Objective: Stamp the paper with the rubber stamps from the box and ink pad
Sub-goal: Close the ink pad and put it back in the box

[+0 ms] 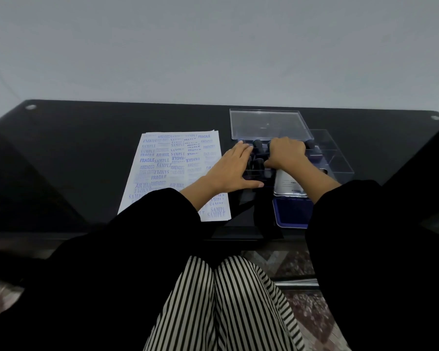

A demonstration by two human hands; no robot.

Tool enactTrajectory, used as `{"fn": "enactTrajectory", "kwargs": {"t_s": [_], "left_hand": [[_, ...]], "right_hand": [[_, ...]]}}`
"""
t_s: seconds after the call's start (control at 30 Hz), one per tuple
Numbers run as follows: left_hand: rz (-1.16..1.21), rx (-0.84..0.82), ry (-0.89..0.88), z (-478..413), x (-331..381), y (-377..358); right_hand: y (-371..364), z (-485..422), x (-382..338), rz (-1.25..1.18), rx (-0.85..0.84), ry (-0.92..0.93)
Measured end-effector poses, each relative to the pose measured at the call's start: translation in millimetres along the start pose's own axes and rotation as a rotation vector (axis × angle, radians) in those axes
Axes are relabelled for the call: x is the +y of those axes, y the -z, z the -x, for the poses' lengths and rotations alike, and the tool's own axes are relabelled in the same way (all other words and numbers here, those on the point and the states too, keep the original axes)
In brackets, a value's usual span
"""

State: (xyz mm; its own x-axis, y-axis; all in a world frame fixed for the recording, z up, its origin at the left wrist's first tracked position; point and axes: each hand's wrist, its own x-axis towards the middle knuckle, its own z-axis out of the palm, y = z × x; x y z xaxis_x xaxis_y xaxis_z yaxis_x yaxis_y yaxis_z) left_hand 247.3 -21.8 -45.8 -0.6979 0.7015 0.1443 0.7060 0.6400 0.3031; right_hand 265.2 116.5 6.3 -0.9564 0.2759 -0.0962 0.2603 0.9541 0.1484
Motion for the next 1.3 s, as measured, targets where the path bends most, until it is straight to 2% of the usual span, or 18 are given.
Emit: {"fn": "enactTrajectory", "kwargs": {"t_s": [0.3, 0.6, 0.93, 1.17, 1.3], "left_hand": [[-0.055, 0.028, 0.004, -4.3, 1.4, -4.2], [-0.049, 0.053, -0.091, -9.4, 31.9, 2.2], [-0.009, 0.039, -0.167, -4.3, 73.7, 5.9], [0.023, 0.116, -0.258, 19.4, 83.6, 10.3], [0.051, 0.134, -0.293, 40.1, 87.0, -0.3]], "right_hand": [[-1.9, 1.3, 9.5, -0.107, 0.01, 0.064], [3.7, 21.7, 47.2, -0.454, 0.066, 0.166], [-16.9, 75.8, 104.8, -0.537, 0.213, 0.183], [-45.7, 109.1, 113.0, -0.534, 0.415, 0.241], [-62.2, 124.2, 111.4, -0.593, 0.474, 0.241]]}}
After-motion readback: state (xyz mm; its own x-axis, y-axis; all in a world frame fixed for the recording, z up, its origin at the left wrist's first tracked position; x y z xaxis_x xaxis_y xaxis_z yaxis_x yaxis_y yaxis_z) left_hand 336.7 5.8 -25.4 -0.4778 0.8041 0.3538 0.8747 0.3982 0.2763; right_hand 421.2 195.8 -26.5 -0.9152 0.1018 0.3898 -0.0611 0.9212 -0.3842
